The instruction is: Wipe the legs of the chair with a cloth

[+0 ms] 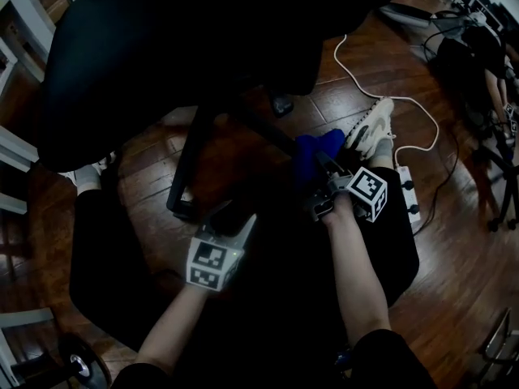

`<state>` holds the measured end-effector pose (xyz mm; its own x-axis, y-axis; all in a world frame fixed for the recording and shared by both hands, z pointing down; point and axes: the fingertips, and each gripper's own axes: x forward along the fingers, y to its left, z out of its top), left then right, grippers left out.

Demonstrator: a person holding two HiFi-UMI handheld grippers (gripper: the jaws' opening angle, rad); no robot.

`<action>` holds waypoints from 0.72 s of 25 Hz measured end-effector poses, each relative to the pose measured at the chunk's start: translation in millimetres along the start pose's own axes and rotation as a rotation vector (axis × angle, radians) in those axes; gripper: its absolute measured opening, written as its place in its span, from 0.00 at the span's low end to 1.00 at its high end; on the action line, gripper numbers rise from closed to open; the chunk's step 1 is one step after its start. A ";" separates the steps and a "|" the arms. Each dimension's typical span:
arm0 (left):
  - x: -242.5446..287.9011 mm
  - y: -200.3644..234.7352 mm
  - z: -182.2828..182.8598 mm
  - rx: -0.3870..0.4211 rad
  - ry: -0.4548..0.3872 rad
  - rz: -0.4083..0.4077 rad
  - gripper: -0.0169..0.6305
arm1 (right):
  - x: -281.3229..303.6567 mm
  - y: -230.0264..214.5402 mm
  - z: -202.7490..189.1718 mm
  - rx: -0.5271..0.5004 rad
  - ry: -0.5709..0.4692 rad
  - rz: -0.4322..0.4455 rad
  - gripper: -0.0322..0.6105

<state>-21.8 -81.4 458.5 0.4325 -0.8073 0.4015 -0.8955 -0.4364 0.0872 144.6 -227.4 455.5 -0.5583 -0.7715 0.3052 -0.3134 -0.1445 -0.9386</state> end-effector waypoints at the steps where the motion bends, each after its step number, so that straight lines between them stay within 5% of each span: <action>1: -0.6 5.1 1.2 -0.005 0.000 0.003 0.34 | 4.9 10.4 6.1 -0.025 0.016 0.031 0.21; 6: -1.5 11.3 14.2 0.020 0.005 -0.023 0.34 | 64.5 64.7 44.3 -0.156 0.169 0.150 0.21; 9: 1.6 7.0 17.2 0.047 0.018 -0.038 0.34 | 104.5 68.2 51.4 -0.292 0.342 0.098 0.21; 14: 0.1 23.8 17.3 0.082 0.041 0.010 0.34 | 158.2 53.2 -7.4 -0.567 0.692 0.107 0.21; 18: -10.6 45.8 12.0 0.069 0.066 0.074 0.34 | 173.9 38.8 -43.5 -0.580 0.822 0.143 0.21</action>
<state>-66.2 -97.6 447.2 0.3557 -0.8115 0.4637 -0.9144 -0.4047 -0.0069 2.0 -340.2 479.2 -0.9066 -0.0614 0.4174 -0.4045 0.4076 -0.8186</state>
